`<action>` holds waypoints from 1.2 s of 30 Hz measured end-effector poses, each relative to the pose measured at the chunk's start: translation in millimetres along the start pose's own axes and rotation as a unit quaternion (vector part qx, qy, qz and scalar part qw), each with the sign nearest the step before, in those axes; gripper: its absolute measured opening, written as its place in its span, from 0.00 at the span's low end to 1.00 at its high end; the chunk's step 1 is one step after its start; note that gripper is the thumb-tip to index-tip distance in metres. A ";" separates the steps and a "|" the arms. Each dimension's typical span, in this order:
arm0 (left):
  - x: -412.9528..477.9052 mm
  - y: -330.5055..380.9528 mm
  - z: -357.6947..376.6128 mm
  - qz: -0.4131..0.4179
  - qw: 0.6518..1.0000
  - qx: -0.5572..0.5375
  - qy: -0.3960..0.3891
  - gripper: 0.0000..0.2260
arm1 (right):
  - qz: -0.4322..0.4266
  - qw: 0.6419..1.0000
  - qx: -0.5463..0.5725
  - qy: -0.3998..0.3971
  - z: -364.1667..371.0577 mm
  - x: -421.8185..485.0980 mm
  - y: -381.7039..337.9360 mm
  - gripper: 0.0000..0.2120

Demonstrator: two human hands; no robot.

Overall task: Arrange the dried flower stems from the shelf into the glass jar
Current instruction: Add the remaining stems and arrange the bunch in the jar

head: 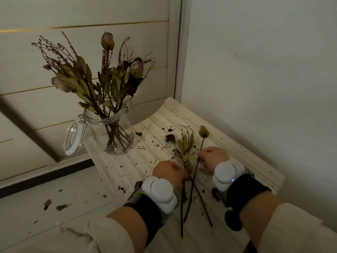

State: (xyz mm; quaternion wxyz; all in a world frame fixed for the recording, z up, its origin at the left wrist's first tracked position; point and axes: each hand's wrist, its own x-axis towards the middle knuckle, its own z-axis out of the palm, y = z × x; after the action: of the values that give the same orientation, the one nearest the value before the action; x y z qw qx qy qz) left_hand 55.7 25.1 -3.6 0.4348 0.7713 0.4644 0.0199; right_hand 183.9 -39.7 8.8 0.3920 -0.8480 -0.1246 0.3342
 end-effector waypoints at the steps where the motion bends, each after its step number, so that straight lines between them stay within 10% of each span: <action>1: 0.3 -0.7 -1.9 -0.002 1.000 0.000 0.005 0.15 | -0.003 1.000 -0.002 -0.001 -1.1 -1.2 -1.5 0.06; 22: 0.8 -16.8 -42.7 -0.022 0.999 0.043 0.015 0.11 | -0.057 0.998 -0.012 0.031 -17.7 -19.3 -41.8 0.06; 36: -20.1 19.0 -164.5 0.085 0.976 0.013 0.202 0.04 | -0.186 0.977 0.076 0.066 -13.7 -73.6 -145.6 0.05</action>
State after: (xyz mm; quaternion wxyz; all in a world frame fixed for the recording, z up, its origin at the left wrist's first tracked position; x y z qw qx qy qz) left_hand -14.0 114.0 119.1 0.3182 0.7937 0.4758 0.2060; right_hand 145.5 13.8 158.7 0.5182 -0.7979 -0.2282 0.2070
